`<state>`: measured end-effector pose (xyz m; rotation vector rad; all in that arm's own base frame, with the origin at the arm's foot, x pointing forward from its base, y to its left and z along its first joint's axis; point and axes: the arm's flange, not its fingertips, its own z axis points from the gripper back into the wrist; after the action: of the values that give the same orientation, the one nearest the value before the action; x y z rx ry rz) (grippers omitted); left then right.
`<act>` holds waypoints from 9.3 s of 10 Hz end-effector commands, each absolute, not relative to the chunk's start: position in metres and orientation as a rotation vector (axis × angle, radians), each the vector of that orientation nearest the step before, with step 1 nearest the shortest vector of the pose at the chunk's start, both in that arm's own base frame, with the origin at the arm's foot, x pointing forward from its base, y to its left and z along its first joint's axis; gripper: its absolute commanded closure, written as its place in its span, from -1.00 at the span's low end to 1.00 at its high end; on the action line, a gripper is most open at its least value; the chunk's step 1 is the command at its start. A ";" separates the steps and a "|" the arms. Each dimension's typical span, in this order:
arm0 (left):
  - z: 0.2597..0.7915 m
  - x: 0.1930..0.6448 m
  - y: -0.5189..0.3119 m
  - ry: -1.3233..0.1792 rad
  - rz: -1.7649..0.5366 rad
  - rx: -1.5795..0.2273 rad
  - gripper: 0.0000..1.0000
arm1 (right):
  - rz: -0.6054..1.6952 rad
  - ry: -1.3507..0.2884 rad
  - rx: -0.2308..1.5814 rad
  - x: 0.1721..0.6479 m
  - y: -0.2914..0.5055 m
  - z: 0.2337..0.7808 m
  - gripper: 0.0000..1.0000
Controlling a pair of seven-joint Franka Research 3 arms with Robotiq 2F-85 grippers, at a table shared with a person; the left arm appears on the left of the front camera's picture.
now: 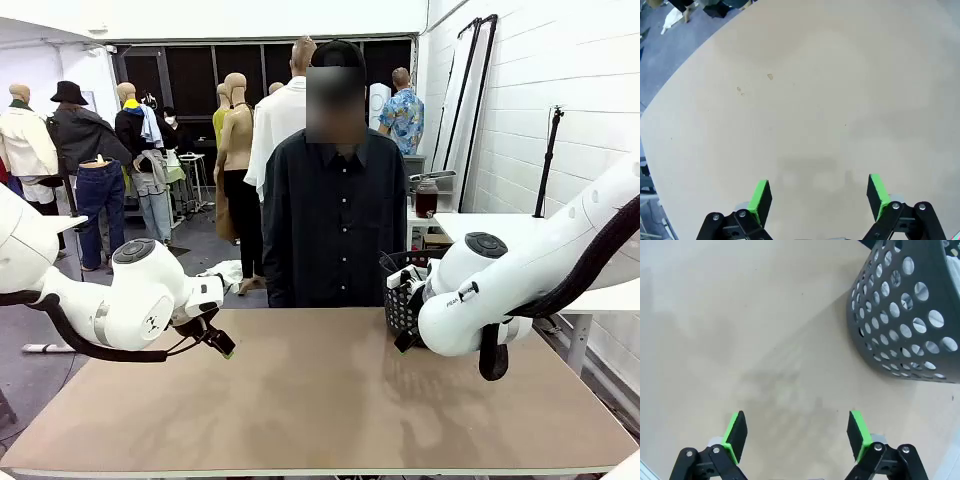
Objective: Fold the training pants.
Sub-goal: Grab both ends of the Training pants handed by a person.
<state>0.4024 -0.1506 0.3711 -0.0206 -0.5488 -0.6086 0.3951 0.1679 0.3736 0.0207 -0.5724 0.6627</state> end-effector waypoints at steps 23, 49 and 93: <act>0.468 0.354 -0.150 -0.535 -0.583 -0.057 -1.00 | 0.716 -0.585 0.068 0.370 0.162 0.477 -1.00; 0.560 0.295 -0.166 -0.707 -0.636 -0.024 -1.00 | 0.675 -0.755 0.044 0.339 0.153 0.552 -1.00; 0.560 0.295 -0.166 -0.707 -0.636 -0.024 -1.00 | 0.675 -0.755 0.044 0.339 0.153 0.552 -1.00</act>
<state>0.2953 -0.1660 0.5611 -0.0252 -0.7109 -0.6269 0.3391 0.1536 0.5520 0.0439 -0.7544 0.6748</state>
